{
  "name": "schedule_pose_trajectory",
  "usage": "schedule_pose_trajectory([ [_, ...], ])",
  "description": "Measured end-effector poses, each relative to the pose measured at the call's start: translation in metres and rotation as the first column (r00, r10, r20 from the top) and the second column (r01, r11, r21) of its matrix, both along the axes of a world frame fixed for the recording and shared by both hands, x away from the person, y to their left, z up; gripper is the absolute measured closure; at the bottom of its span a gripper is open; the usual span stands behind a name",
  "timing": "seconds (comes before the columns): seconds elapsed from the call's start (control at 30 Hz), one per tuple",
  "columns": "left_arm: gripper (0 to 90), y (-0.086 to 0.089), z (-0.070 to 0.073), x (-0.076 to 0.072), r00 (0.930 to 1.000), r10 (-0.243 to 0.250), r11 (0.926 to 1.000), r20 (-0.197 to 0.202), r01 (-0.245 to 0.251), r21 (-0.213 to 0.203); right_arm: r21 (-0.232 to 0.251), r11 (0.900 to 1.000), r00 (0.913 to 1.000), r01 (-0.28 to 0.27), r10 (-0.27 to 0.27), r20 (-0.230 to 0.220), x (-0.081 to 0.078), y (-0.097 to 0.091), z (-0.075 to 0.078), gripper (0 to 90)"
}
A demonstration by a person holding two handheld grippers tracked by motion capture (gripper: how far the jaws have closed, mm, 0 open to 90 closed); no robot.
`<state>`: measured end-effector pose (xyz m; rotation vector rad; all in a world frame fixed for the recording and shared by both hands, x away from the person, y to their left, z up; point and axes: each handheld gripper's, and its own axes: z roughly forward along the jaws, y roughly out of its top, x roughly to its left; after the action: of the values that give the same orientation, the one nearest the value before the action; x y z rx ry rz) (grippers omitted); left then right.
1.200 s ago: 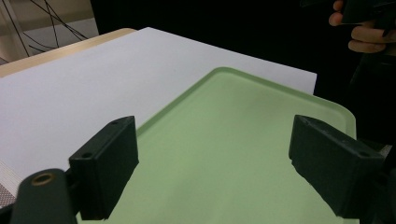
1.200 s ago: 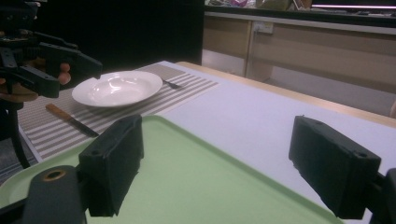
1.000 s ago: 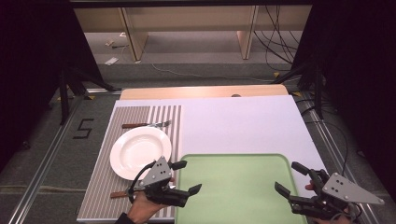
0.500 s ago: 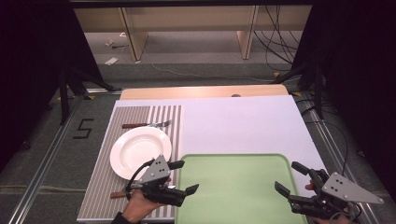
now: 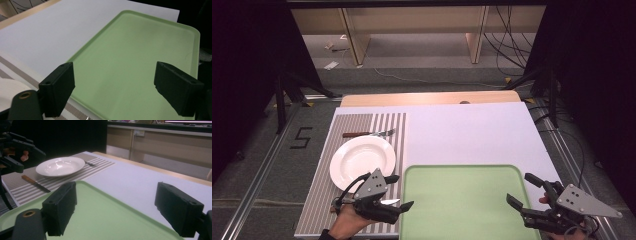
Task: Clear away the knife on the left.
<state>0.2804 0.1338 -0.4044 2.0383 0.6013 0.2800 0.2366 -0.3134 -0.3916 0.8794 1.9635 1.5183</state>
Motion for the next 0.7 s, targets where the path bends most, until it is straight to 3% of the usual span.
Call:
schedule_pose_trajectory([
  [0.13, 16.3, 0.008, 0.000, -0.002, 0.9999, 0.015, 0.9988, 0.004, -0.015, 0.047, -0.001, 1.0000, 1.0000, 0.002, -0.002, 0.001, 0.000, 0.000, 0.000, 18.9],
  [0.4, 16.1, 0.018, -0.003, -0.006, 0.9996, 0.027, 0.9951, -0.003, -0.027, 0.095, -0.002, 1.0000, 1.0000, 0.004, -0.004, 0.001, 0.000, 0.000, 0.000, 18.9],
  [0.67, 16.0, 0.023, -0.004, -0.006, 0.9996, 0.017, 0.9822, -0.022, -0.012, 0.187, -0.001, 1.0000, 1.0000, 0.002, -0.002, -0.003, 0.000, 0.001, -0.001, 18.9],
  [0.7, 15.9, 0.025, -0.006, -0.006, 0.9995, 0.017, 0.9767, -0.027, -0.011, 0.214, -0.005, 1.0000, 1.0000, 0.003, -0.003, -0.003, 0.000, 0.001, -0.001, 18.9],
])
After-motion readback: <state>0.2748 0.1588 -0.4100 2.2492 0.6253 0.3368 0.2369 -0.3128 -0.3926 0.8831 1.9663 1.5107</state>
